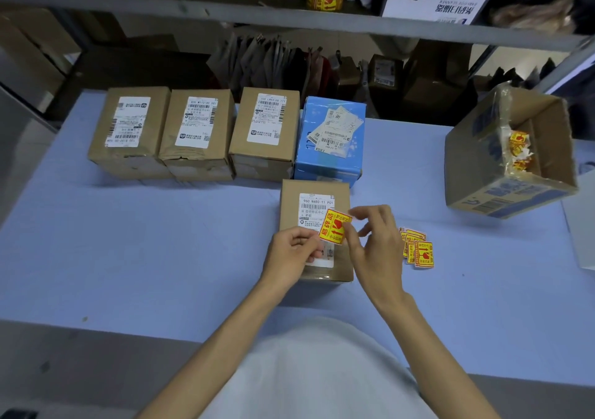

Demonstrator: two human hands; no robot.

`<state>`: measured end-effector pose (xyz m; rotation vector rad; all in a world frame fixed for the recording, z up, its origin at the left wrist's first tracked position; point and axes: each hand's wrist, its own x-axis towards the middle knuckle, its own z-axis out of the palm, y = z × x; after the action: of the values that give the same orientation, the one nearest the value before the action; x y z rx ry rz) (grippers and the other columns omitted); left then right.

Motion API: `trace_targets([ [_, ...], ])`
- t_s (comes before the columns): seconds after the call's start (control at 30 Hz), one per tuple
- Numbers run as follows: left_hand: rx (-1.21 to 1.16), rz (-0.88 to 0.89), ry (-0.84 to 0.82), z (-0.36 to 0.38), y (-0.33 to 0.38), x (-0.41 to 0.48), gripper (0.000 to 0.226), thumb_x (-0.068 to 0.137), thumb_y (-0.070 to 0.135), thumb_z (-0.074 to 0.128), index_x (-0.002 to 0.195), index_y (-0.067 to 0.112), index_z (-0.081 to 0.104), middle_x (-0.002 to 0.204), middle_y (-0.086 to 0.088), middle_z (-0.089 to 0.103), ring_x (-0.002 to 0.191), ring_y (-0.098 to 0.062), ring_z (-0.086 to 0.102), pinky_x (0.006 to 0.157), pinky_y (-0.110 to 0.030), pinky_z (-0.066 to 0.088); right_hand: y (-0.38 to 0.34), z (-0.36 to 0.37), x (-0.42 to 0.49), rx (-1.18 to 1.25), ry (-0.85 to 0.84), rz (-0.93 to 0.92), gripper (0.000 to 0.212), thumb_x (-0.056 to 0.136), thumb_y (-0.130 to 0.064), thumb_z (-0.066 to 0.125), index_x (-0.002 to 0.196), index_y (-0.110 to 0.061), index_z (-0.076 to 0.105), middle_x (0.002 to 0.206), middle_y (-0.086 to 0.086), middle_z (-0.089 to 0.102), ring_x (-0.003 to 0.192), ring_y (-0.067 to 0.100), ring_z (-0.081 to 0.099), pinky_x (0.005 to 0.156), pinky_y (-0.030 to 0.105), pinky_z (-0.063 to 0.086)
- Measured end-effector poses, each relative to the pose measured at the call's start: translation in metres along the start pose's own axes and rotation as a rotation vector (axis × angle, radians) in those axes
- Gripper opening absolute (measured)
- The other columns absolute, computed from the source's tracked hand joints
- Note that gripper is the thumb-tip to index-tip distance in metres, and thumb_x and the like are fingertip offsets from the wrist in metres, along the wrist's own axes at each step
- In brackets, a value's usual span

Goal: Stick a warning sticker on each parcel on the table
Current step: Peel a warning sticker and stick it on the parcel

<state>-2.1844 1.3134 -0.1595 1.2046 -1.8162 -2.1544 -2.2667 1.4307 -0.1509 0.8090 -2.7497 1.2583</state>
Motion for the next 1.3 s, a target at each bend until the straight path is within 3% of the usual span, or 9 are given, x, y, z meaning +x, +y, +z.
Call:
trace_targets([
  [0.1,-0.076,-0.018,0.003,0.001,0.001,0.000,0.009,0.092,0.006,0.059,0.088,0.006,0.068,0.070,-0.003,0.070,0.058,-0.006,0.063,0.059,-0.016,0.053,-0.003,0.006,-0.004,-0.030,-0.173,-0.057,0.003,0.087,-0.016,0.067,0.089,-0.016,0.066,0.086,-0.004,0.064,0.076,0.014,0.058,0.066,0.031,0.048],
  [0.23,-0.117,-0.036,-0.016,0.001,0.002,-0.001,0.012,0.091,0.004,0.060,0.084,0.008,0.068,0.069,-0.005,0.070,0.058,-0.009,0.064,0.056,-0.016,0.052,0.003,0.011,-0.007,0.053,-0.266,0.006,0.005,0.086,-0.016,0.067,0.090,-0.015,0.070,0.085,-0.004,0.069,0.073,0.012,0.063,0.065,0.035,0.053],
  [0.7,-0.042,0.006,-0.064,-0.002,0.001,0.000,0.013,0.090,-0.001,0.058,0.082,0.006,0.065,0.071,-0.008,0.069,0.057,-0.006,0.066,0.059,-0.017,0.054,0.006,0.013,-0.009,0.134,-0.297,0.063,0.010,0.087,-0.008,0.064,0.091,-0.016,0.071,0.084,-0.006,0.069,0.073,0.007,0.062,0.065,0.017,0.045],
  [0.97,0.022,0.079,-0.033,-0.002,-0.001,0.001,0.008,0.089,0.003,0.061,0.086,0.008,0.067,0.079,-0.014,0.070,0.065,-0.011,0.067,0.063,-0.022,0.054,0.003,0.012,-0.008,0.203,-0.281,0.106,0.013,0.089,-0.007,0.062,0.088,-0.016,0.071,0.080,-0.006,0.069,0.069,0.008,0.061,0.060,0.017,0.046],
  [1.2,0.038,0.098,-0.019,-0.003,-0.003,0.001,0.007,0.088,0.003,0.062,0.086,0.007,0.067,0.072,-0.009,0.068,0.060,-0.009,0.065,0.060,-0.019,0.053,0.001,0.011,-0.008,0.221,-0.284,0.114,0.011,0.088,-0.008,0.064,0.087,-0.016,0.071,0.079,-0.006,0.069,0.070,0.006,0.061,0.059,0.010,0.042],
  [1.3,0.038,0.095,-0.014,-0.003,-0.005,0.002,0.006,0.089,0.003,0.062,0.086,0.006,0.067,0.070,-0.009,0.067,0.057,-0.007,0.065,0.059,-0.018,0.052,0.002,0.011,-0.009,0.220,-0.280,0.127,0.008,0.088,-0.010,0.065,0.090,-0.015,0.070,0.077,-0.006,0.070,0.068,0.005,0.062,0.061,0.016,0.047],
])
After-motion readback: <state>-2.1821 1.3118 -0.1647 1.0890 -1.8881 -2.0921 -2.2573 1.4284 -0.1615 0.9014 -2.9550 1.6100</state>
